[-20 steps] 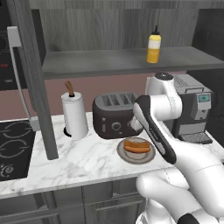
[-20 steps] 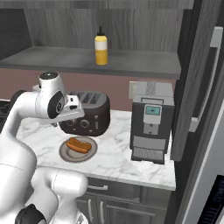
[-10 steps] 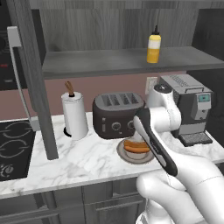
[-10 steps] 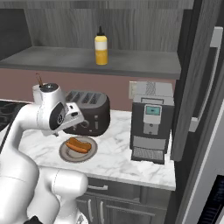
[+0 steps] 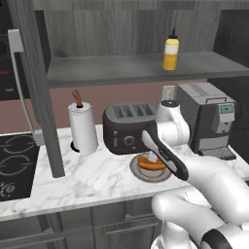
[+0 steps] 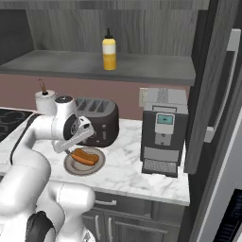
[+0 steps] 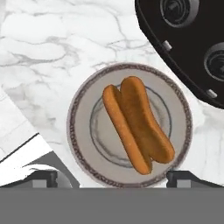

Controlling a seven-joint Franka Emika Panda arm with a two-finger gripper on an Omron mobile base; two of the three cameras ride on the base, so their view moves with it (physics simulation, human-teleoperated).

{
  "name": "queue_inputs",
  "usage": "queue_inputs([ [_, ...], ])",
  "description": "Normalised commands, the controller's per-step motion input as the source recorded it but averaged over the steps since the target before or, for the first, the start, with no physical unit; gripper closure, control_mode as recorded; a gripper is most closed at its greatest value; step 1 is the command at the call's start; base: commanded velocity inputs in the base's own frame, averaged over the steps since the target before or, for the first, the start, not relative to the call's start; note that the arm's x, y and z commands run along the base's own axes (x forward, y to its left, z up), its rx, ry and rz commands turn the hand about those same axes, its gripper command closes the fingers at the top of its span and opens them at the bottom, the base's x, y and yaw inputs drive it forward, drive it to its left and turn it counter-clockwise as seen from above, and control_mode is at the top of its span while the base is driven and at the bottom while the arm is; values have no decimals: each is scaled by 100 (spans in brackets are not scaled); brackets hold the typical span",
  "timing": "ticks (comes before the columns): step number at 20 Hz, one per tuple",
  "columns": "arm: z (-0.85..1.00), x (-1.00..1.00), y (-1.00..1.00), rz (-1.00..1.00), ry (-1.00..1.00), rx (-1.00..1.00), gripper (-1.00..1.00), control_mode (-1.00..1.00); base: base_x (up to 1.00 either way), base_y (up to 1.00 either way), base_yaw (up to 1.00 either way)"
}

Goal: Move the hot dog bun to the plate on the dining table and place the condiment next to that plate. Then navigate to the fridge and take the sausage and place it on the plate as well.

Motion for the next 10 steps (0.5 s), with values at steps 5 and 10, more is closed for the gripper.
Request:
queue_inputs([
  [5, -47, 42, 0, 12, 14, -11, -100, -100, 0, 0, 0],
  [10, -47, 34, 0, 9, 9, -8, -100, -100, 0, 0, 0],
])
